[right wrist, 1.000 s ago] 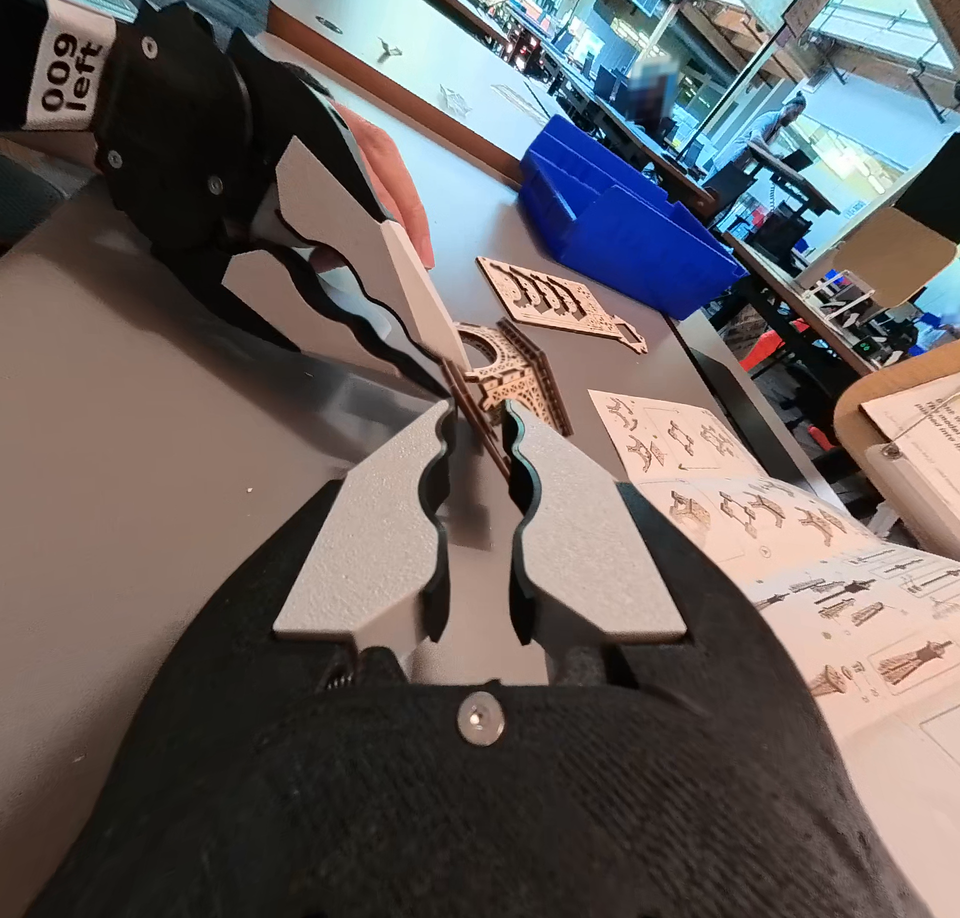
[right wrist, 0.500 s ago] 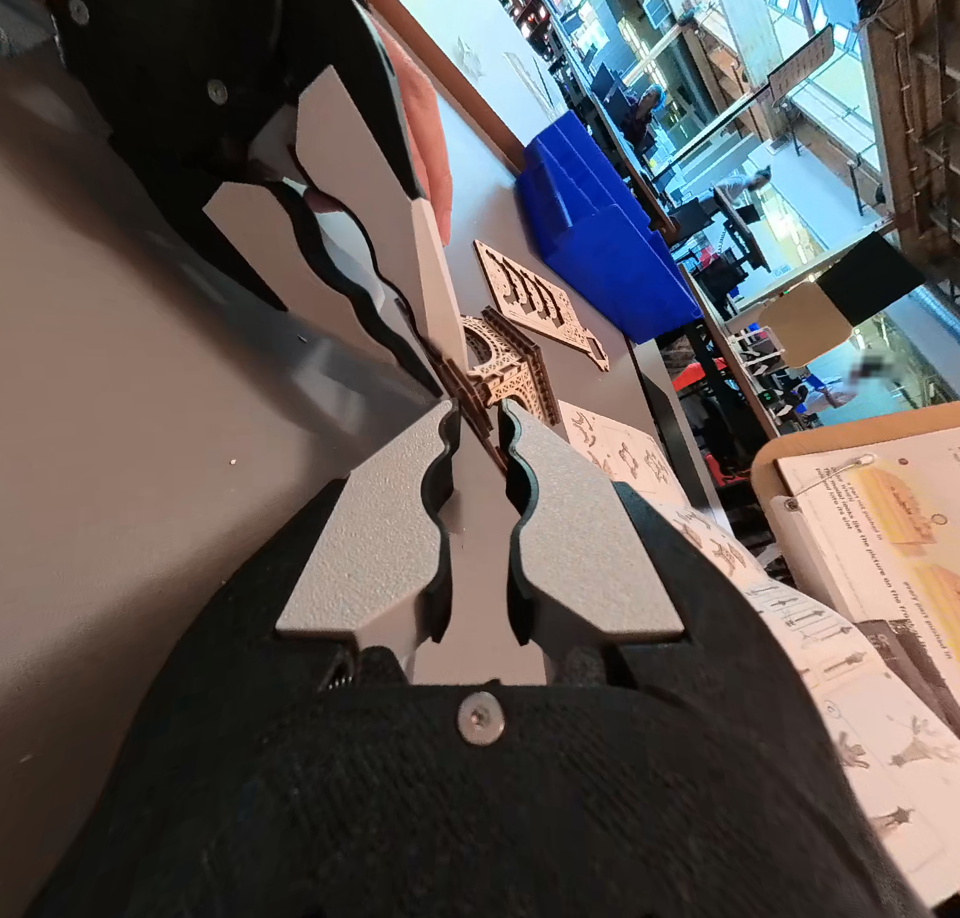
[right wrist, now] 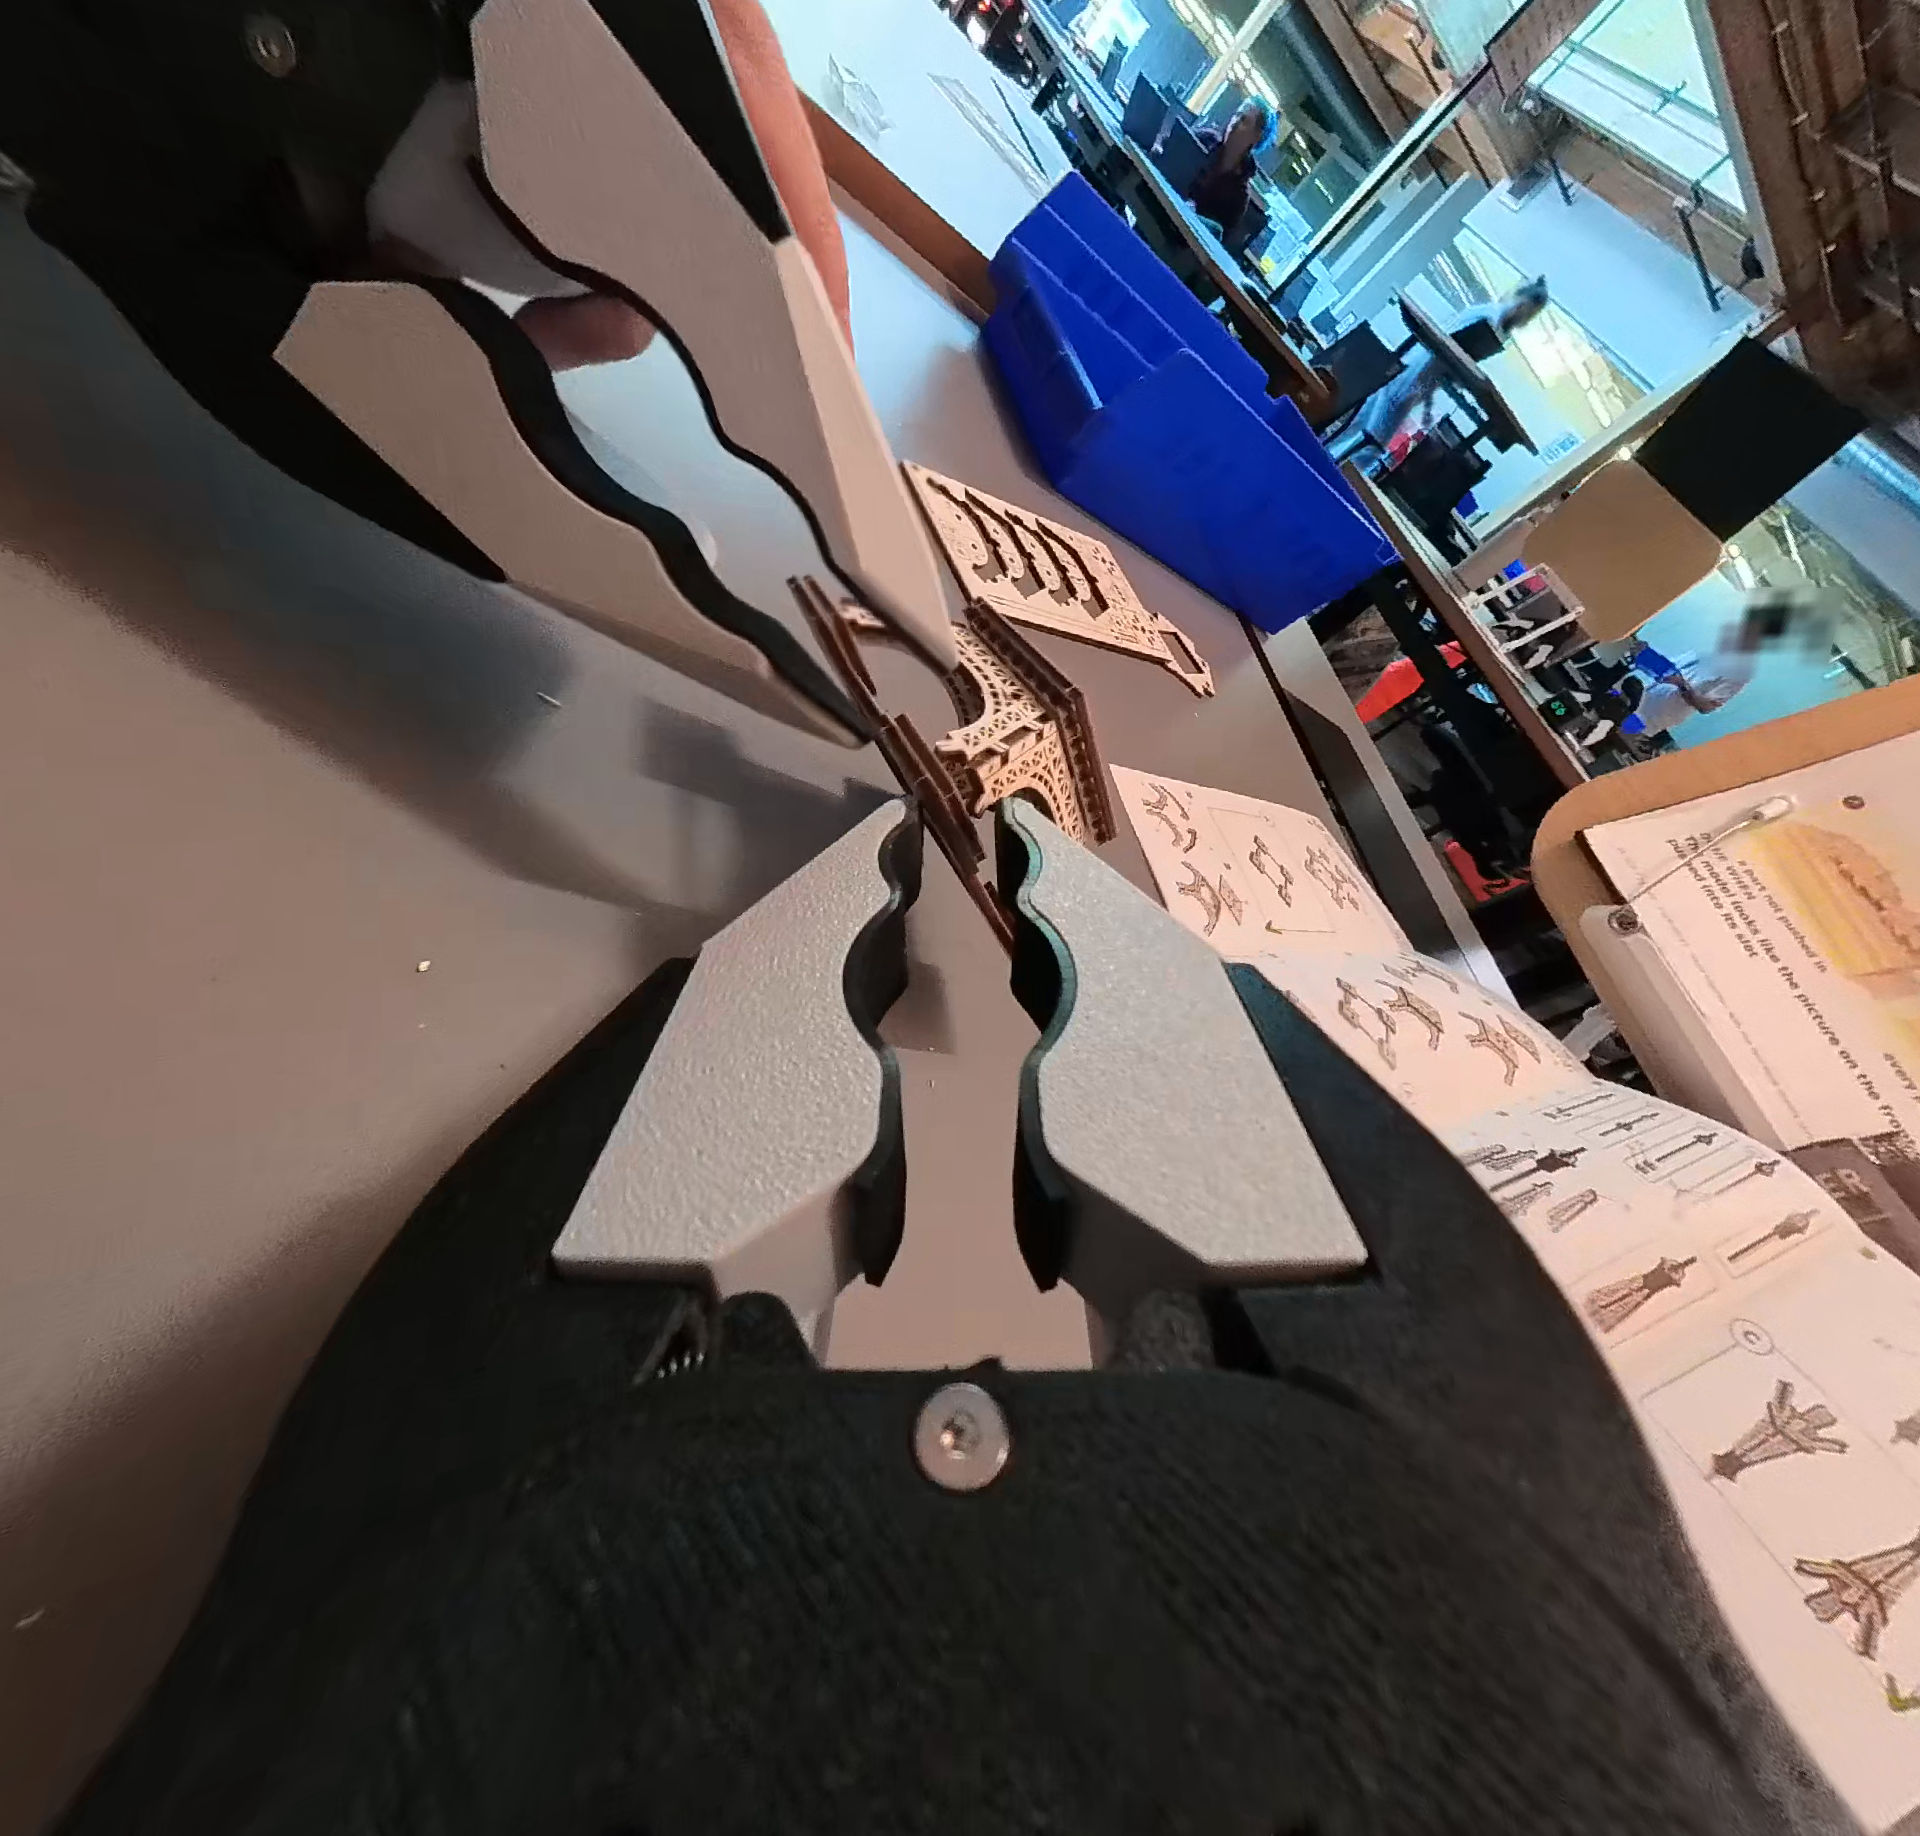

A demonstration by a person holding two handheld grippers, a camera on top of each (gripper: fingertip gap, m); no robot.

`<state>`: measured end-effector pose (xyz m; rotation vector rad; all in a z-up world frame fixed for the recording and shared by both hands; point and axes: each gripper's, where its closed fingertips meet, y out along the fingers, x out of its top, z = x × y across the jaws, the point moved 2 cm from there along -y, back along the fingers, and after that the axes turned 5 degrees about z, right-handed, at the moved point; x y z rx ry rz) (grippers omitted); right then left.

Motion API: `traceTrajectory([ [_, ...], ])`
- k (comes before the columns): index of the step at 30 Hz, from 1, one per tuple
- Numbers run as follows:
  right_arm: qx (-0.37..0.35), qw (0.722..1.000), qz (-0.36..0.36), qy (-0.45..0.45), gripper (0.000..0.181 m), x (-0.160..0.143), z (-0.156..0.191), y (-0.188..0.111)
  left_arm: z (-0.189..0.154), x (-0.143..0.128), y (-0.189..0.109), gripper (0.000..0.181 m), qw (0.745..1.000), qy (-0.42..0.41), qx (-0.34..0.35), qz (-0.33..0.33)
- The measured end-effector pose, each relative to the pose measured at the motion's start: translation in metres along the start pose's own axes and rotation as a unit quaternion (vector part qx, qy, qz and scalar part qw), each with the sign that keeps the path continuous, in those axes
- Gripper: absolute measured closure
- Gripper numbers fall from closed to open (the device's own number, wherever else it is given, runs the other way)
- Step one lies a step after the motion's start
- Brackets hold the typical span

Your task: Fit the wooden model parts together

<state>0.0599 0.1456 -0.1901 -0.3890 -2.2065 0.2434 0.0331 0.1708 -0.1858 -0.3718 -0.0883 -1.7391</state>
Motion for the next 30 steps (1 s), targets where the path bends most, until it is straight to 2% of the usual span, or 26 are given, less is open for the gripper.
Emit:
traceTrajectory([
  [8,0.010,1.000,-0.019,0.008,0.171,0.000,0.002,-0.001,-0.005,0.001,0.005,0.176,1.000,-0.013,-0.019,0.020],
  [13,-0.016,0.999,-0.040,0.022,0.147,0.001,-0.007,-0.004,-0.006,0.003,0.004,0.176,1.000,-0.021,-0.022,-0.001],
  [18,0.018,0.998,-0.059,0.007,0.165,0.006,0.004,-0.003,-0.005,0.006,0.004,0.177,0.998,-0.048,-0.032,-0.024],
  [25,0.000,1.000,-0.013,-0.017,0.168,-0.001,0.003,0.004,-0.004,0.003,0.005,0.174,0.999,-0.038,-0.028,-0.026],
  [30,0.002,1.000,-0.016,-0.013,0.169,-0.001,0.003,0.003,-0.006,0.000,0.007,0.175,0.999,-0.035,-0.035,-0.006],
])
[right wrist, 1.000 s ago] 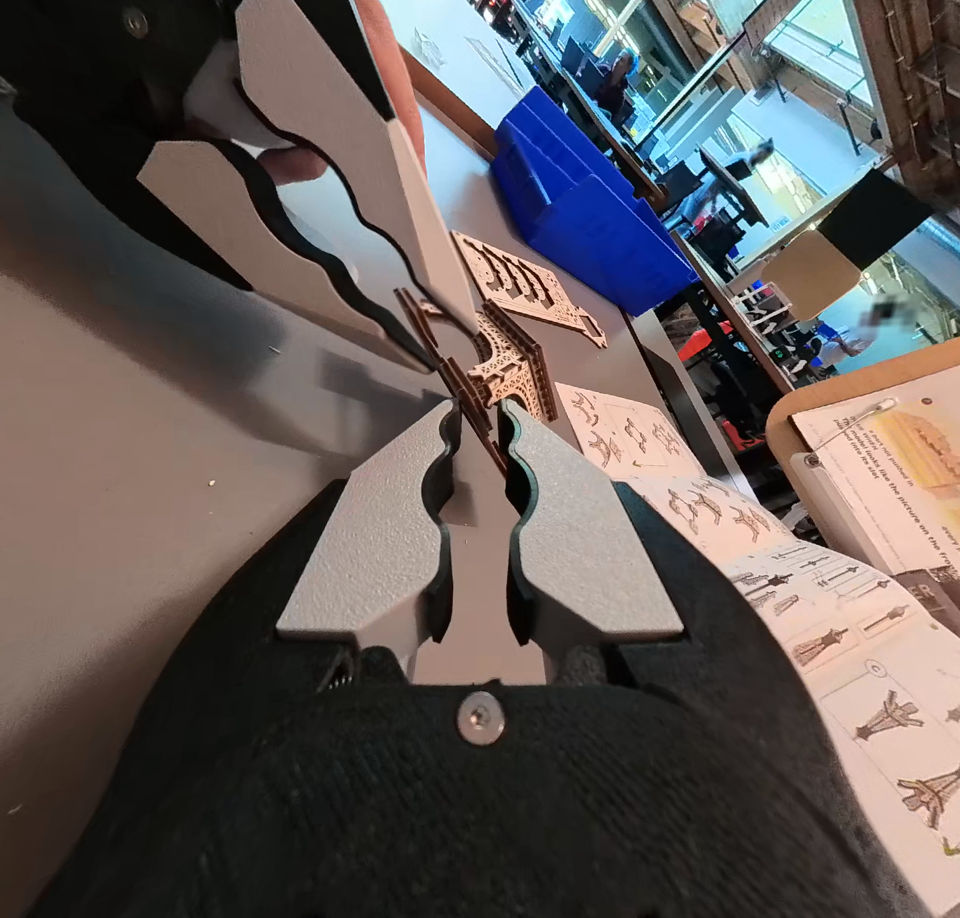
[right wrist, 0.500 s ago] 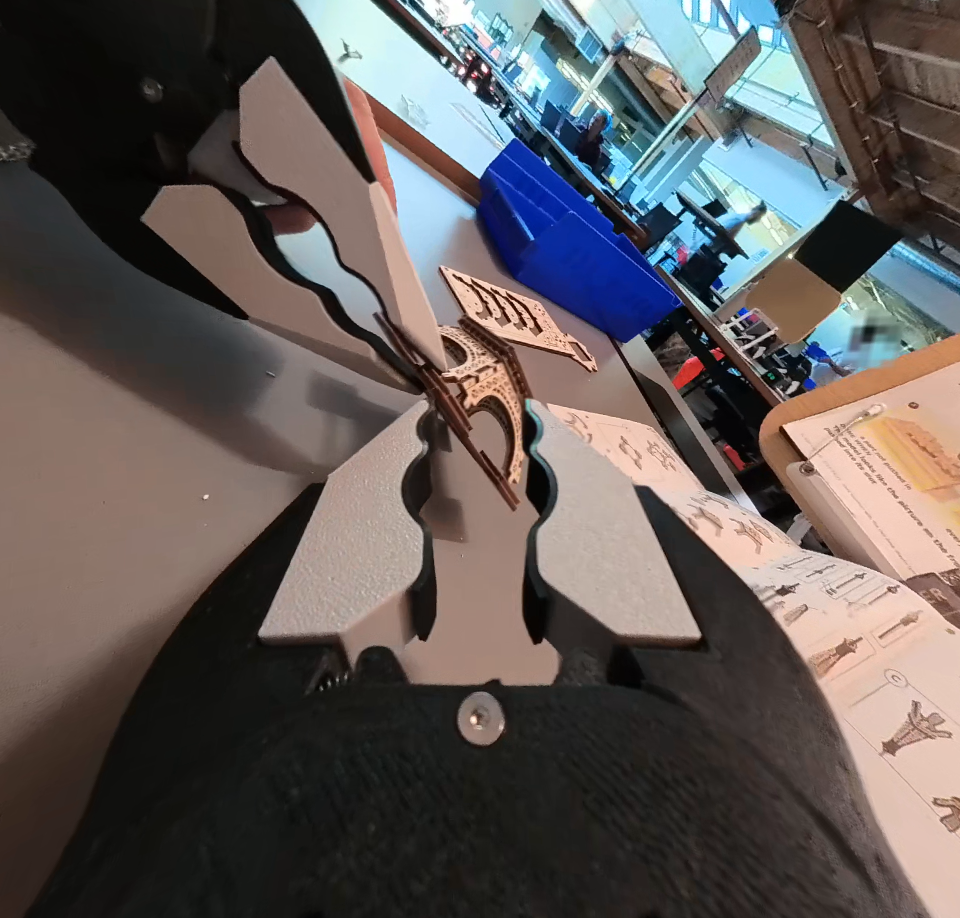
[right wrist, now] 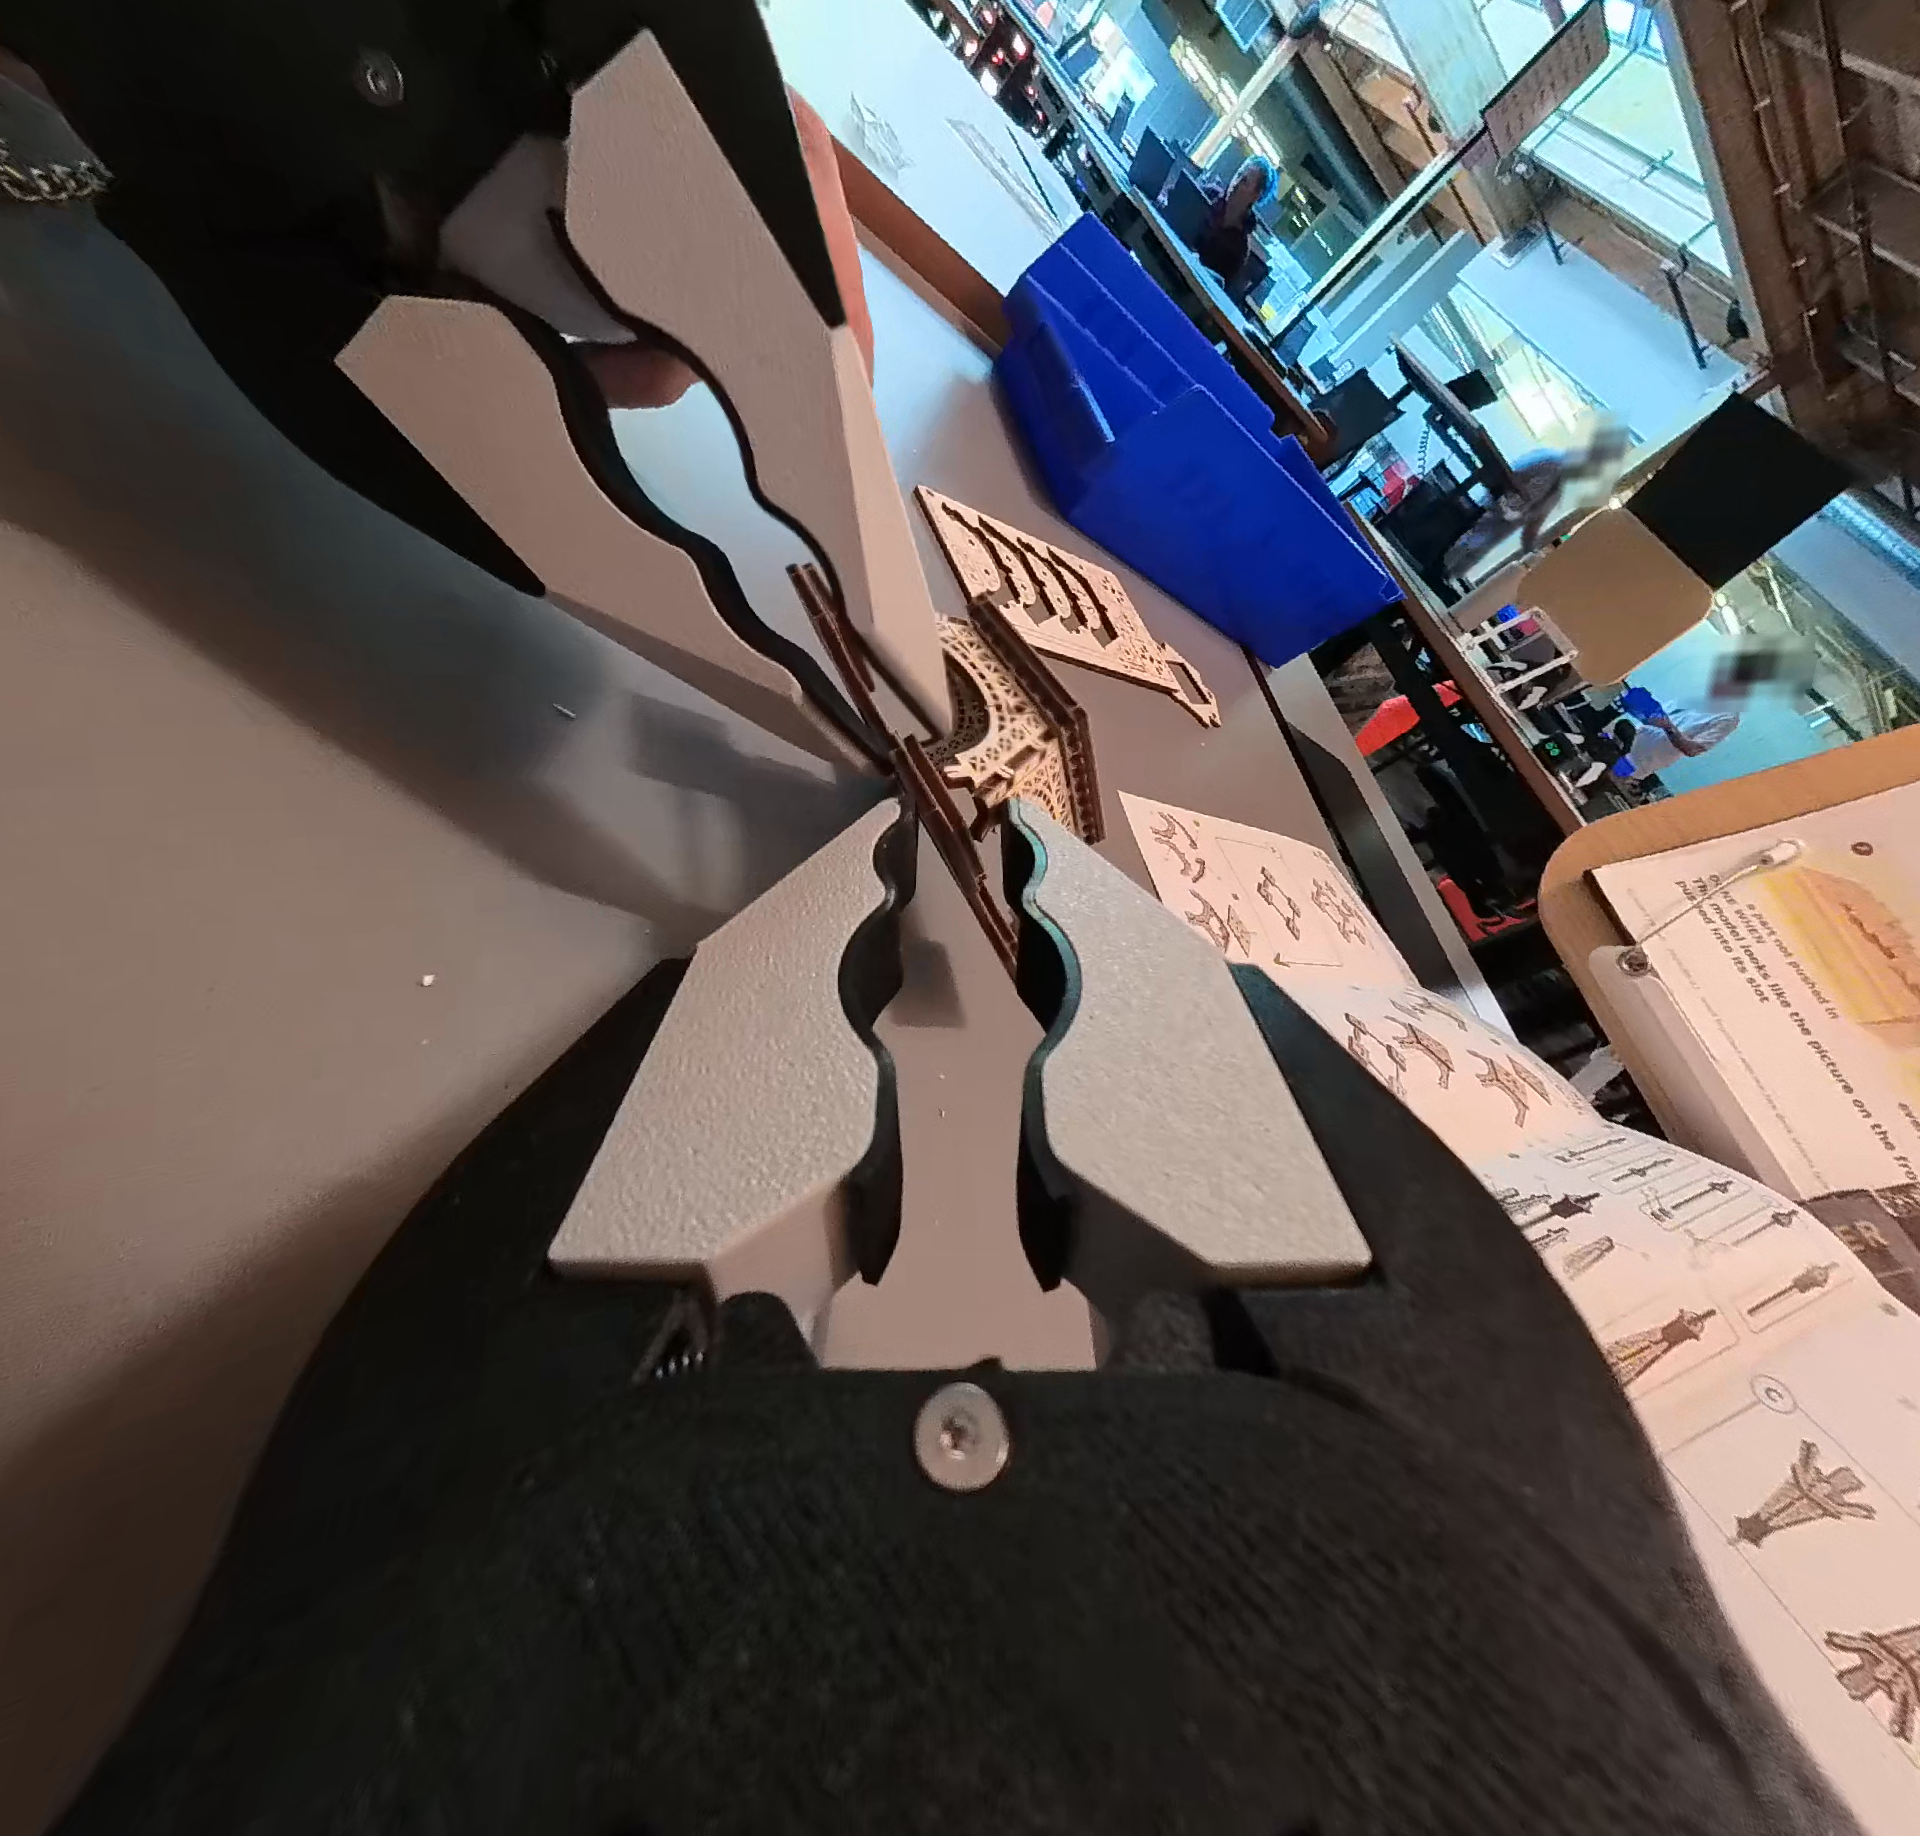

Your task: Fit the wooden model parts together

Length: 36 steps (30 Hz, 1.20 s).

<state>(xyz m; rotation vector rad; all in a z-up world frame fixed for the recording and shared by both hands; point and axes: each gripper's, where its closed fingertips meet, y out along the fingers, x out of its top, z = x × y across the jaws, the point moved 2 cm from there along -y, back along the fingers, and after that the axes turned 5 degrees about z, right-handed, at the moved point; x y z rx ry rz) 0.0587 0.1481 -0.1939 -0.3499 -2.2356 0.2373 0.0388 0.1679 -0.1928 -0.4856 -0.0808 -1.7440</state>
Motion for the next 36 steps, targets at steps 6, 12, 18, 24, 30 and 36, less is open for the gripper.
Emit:
traceTrajectory([
  [6,-0.002,1.000,0.001,-0.002,0.168,-0.003,0.000,-0.002,-0.002,0.000,0.006,0.178,1.000,0.001,-0.004,0.013],
  [12,-0.008,0.999,-0.022,-0.030,0.156,0.001,0.001,-0.006,-0.001,0.002,0.008,0.179,0.999,-0.012,-0.025,-0.017],
  [18,-0.021,0.999,-0.015,-0.043,0.164,0.000,-0.001,-0.007,0.004,0.001,0.013,0.179,0.997,-0.048,-0.040,-0.047],
  [24,-0.031,0.996,0.035,-0.080,0.164,-0.011,0.000,0.000,0.001,0.002,0.019,0.178,0.995,-0.056,-0.063,-0.055],
  [30,-0.038,0.995,0.035,-0.084,0.160,-0.015,0.000,0.002,-0.001,-0.001,0.020,0.178,0.996,-0.022,-0.060,-0.056],
  [36,-0.054,0.997,-0.029,-0.056,0.143,-0.004,-0.011,-0.015,0.006,0.006,0.012,0.178,0.993,-0.030,-0.050,-0.104],
])
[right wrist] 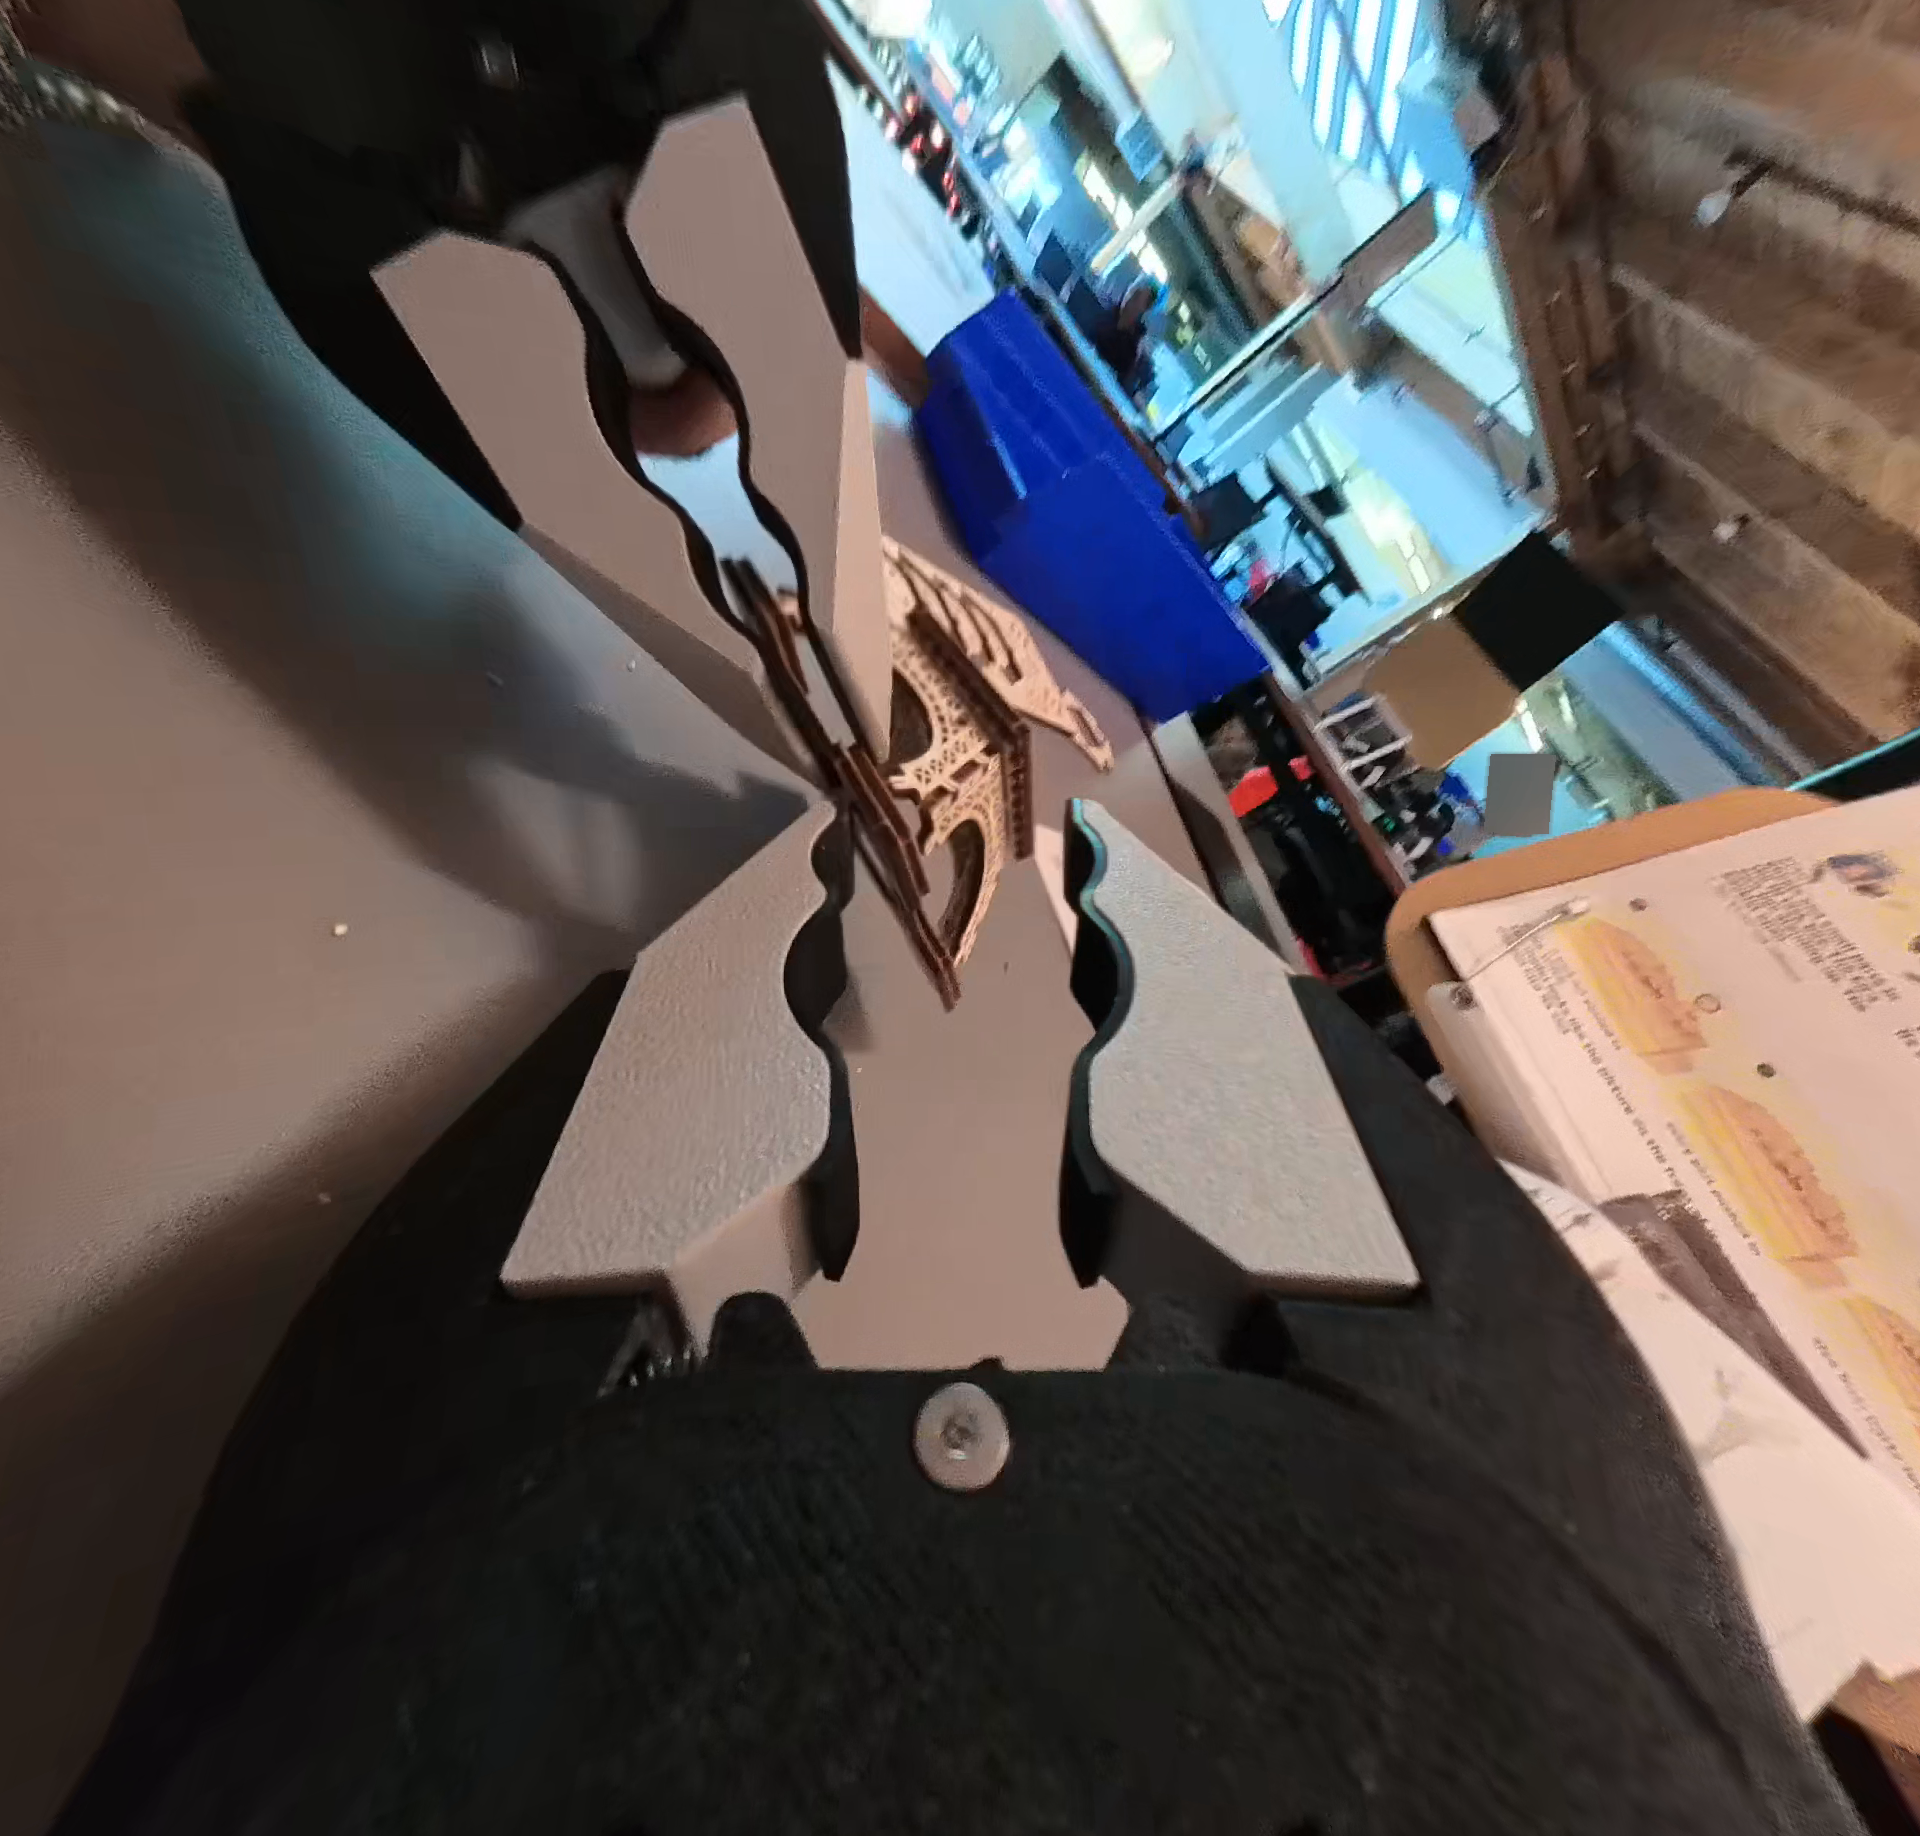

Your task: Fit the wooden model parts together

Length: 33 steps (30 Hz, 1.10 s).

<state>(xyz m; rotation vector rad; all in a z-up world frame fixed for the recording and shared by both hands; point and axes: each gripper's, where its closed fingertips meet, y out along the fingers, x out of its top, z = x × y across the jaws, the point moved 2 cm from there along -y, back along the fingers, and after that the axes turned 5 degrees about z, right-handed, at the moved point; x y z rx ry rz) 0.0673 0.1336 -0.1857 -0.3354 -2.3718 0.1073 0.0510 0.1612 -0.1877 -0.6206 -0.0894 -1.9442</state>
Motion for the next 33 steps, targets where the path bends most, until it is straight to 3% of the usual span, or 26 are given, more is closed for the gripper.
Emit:
traceTrajectory([
  [4,-0.022,0.999,0.012,-0.023,0.154,0.000,-0.003,-0.005,0.006,0.006,-0.006,0.178,0.999,-0.030,0.007,-0.032],
  [9,0.011,1.000,0.025,-0.011,0.173,-0.001,0.007,-0.007,0.004,0.012,-0.008,0.178,0.997,-0.061,-0.008,-0.057],
  [14,0.012,0.999,0.042,-0.016,0.174,-0.003,0.010,-0.011,-0.002,0.014,-0.006,0.178,0.996,-0.059,-0.020,-0.056],
  [24,0.004,0.991,0.110,-0.081,0.178,-0.006,0.016,-0.008,-0.005,0.019,-0.006,0.164,1.000,0.004,-0.014,0.022],
  [27,0.008,0.991,0.107,-0.079,0.179,-0.002,0.017,-0.006,-0.009,0.009,-0.002,0.163,0.996,0.034,-0.019,0.083],
  [33,0.013,0.995,0.090,-0.051,0.179,-0.001,0.014,-0.008,-0.004,0.001,-0.005,0.166,0.993,0.033,-0.015,0.110],
])
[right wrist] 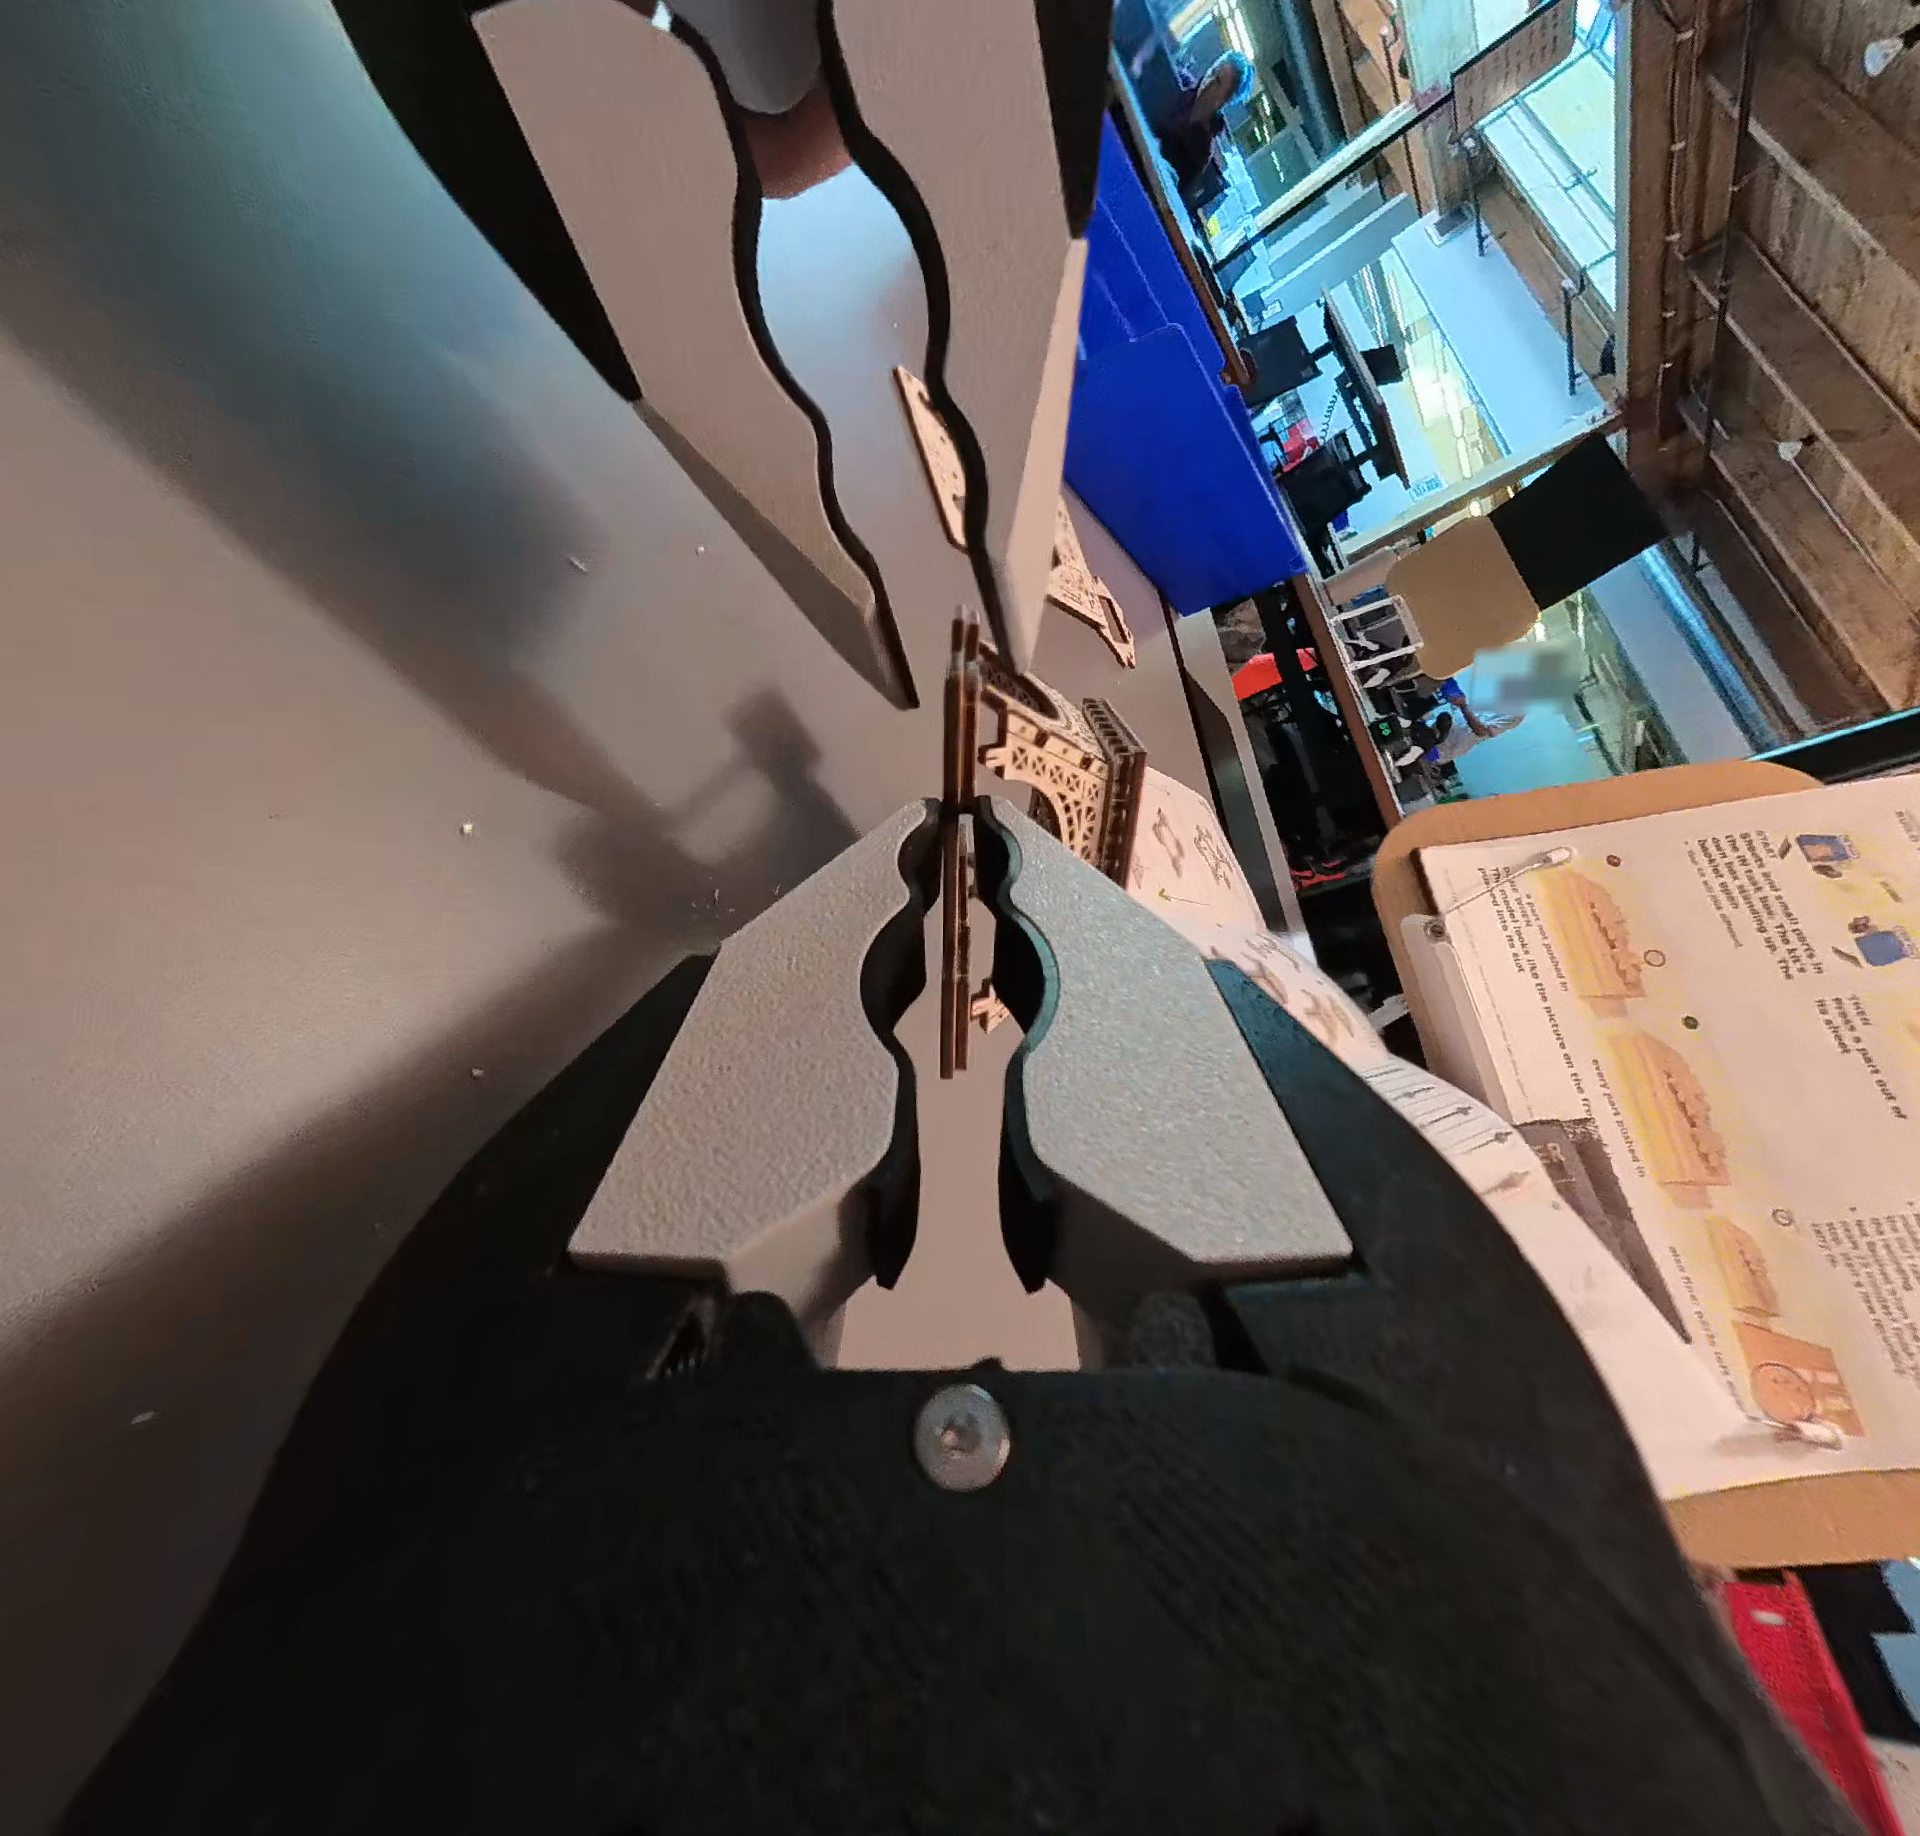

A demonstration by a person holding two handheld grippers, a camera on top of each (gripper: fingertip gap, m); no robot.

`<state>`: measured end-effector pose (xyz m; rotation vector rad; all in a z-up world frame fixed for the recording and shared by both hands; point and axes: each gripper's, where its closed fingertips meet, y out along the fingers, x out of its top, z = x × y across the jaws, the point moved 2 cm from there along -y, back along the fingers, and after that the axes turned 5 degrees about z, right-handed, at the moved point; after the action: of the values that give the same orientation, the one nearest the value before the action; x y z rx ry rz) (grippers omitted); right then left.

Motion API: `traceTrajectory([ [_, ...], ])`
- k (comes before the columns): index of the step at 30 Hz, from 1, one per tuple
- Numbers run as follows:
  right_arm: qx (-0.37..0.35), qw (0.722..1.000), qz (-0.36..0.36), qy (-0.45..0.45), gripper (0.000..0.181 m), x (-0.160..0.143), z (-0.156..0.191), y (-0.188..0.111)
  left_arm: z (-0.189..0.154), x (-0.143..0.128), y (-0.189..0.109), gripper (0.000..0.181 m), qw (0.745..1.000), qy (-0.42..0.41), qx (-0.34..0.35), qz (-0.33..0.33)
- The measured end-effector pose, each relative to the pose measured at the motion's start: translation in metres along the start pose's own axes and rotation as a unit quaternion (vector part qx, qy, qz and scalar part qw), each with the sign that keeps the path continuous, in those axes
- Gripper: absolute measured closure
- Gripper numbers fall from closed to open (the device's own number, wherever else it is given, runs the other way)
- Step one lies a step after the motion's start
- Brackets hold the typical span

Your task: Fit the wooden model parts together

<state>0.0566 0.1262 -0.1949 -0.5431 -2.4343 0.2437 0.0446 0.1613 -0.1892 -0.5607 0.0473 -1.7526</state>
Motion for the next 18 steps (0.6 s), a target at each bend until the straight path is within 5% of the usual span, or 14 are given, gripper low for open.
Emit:
traceTrajectory([
  [18,0.022,0.998,-0.024,0.058,0.179,0.0059,-0.0038,0.0046,0.0053,0.0044,-0.0045,0.171,1.000,0.006,-0.022,0.007],
])
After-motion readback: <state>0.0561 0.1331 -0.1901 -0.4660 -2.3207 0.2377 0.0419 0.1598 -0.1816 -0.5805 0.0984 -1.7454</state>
